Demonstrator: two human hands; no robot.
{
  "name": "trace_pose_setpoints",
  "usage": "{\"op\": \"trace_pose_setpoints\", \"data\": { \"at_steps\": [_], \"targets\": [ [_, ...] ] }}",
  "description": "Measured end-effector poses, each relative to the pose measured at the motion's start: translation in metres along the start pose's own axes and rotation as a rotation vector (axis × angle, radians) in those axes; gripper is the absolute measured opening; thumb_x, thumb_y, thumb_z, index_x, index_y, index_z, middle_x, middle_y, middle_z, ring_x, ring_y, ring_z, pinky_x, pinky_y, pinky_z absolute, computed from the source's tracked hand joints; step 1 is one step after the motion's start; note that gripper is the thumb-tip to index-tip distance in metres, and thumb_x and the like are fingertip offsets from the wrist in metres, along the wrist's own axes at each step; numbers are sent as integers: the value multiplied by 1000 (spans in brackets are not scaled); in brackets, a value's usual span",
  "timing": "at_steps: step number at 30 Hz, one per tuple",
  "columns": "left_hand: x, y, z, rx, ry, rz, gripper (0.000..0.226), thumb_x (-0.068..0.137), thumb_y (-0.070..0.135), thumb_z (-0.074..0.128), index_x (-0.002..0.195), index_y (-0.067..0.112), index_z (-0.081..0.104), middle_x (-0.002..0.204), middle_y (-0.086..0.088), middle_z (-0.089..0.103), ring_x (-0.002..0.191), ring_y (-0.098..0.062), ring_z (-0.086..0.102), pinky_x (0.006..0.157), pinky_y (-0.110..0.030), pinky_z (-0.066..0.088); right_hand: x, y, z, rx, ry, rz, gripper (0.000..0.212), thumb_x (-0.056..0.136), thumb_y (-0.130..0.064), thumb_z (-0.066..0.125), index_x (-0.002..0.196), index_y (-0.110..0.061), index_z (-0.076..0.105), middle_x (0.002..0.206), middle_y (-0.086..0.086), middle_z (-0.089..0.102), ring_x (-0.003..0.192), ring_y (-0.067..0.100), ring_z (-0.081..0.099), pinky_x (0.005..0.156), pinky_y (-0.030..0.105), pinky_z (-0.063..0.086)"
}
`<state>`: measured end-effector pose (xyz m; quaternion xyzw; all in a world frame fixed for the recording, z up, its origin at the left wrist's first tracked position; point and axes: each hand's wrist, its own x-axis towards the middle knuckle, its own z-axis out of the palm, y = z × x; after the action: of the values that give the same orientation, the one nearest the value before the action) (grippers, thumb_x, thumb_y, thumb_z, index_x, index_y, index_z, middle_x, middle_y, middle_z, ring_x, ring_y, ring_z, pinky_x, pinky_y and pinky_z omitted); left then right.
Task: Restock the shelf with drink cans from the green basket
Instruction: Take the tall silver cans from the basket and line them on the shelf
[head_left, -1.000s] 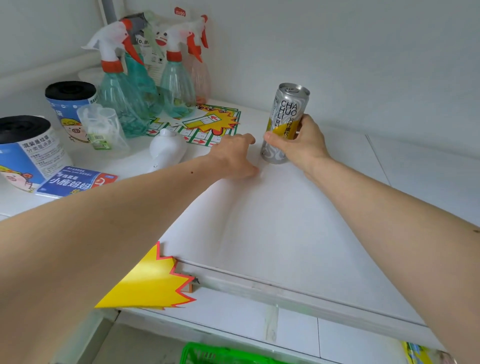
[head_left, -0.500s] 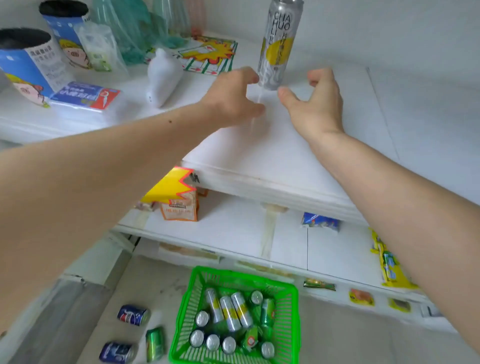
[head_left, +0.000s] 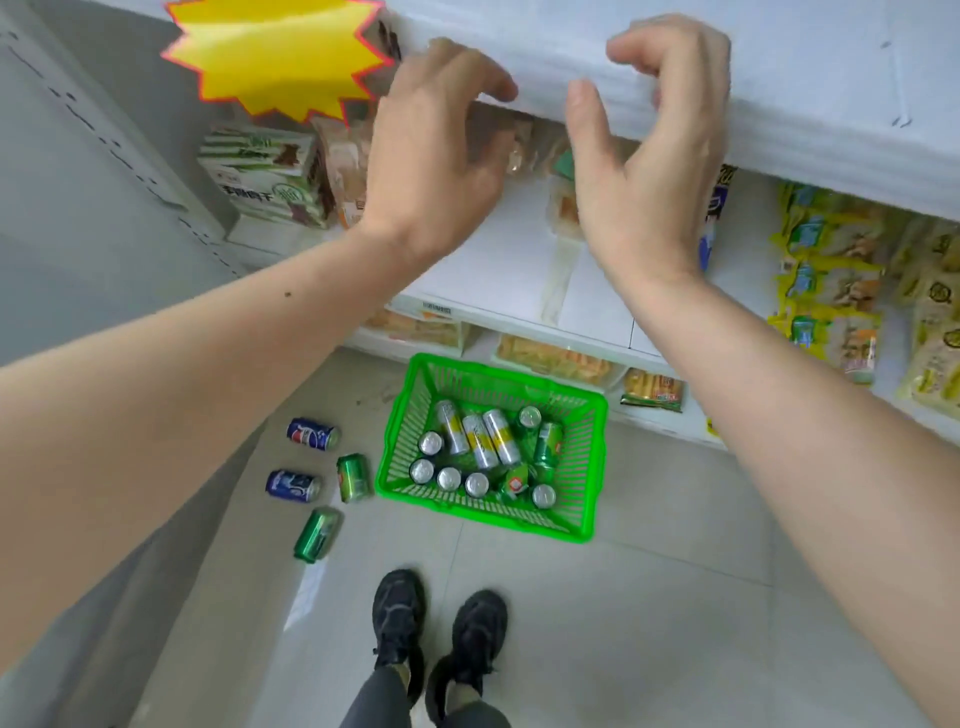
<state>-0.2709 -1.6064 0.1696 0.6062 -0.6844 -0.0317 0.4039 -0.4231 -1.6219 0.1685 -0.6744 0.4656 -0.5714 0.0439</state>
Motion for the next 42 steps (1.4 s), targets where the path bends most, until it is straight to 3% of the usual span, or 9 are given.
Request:
{"op": "trace_pose_setpoints", "data": {
  "at_steps": [5, 11, 14, 19, 24, 30, 35, 42],
  "targets": [
    [-81, -42, 50, 21, -224, -53, 30, 77, 22, 57, 106, 13, 63, 109, -6, 61, 103, -29, 54, 86, -44, 44, -87, 32, 4, 21, -84, 28, 14, 88, -7, 67, 95, 5, 64, 100, 18, 61, 104, 18, 54, 94, 30, 45],
    [-180, -111, 138, 135, -490, -143, 32, 79, 19, 61, 111, 16, 63, 117, -4, 60, 110, -31, 53, 88, -44, 44, -221, 109, 32, -43, -252, 204, 13, 88, -11, 66, 95, 0, 63, 99, 15, 61, 99, 20, 56, 90, 24, 42],
    [-229, -147, 187, 203, -614, -201, 34, 83, 21, 61, 117, 17, 61, 123, -4, 57, 117, -30, 48, 91, -43, 38, -294, 160, 47, -104, -378, 329, 16, 86, -14, 67, 97, -3, 63, 97, 11, 62, 93, 23, 59, 83, 26, 43],
    [-300, -203, 270, 272, -783, -261, 38, 86, 24, 60, 124, 19, 56, 128, -3, 54, 123, -27, 45, 98, -45, 35, -399, 250, 81, -225, -589, 541, 21, 86, -24, 65, 102, -10, 62, 104, 9, 61, 94, 29, 64, 78, 42, 51],
    [-348, -254, 346, 284, -919, -272, 38, 88, 25, 58, 126, 19, 54, 131, -4, 52, 127, -27, 42, 103, -47, 33, -470, 324, 118, -415, -811, 746, 30, 91, -23, 67, 117, -10, 62, 121, 9, 61, 111, 27, 59, 90, 38, 50],
    [-383, -303, 427, 302, -1050, -262, 38, 90, 29, 57, 126, 18, 52, 128, -7, 53, 122, -29, 47, 103, -50, 36, -533, 396, 164, -594, -1076, 920, 48, 86, -44, 70, 117, -9, 56, 115, 11, 62, 101, 31, 61, 84, 39, 52],
    [-396, -333, 473, 318, -1136, -271, 39, 87, 30, 58, 123, 15, 51, 126, -8, 52, 123, -30, 44, 101, -51, 39, -569, 432, 191, -667, -1150, 998, 53, 86, -57, 62, 111, -12, 55, 111, 12, 64, 101, 29, 61, 90, 41, 48],
    [-399, -345, 496, 303, -1123, -224, 61, 87, 33, 62, 140, 16, 38, 149, -4, 34, 138, -28, 29, 111, -51, 28, -584, 442, 201, -641, -1073, 1055, 59, 86, -54, 65, 119, -7, 51, 118, 16, 59, 104, 34, 61, 83, 40, 50]
  ]
}}
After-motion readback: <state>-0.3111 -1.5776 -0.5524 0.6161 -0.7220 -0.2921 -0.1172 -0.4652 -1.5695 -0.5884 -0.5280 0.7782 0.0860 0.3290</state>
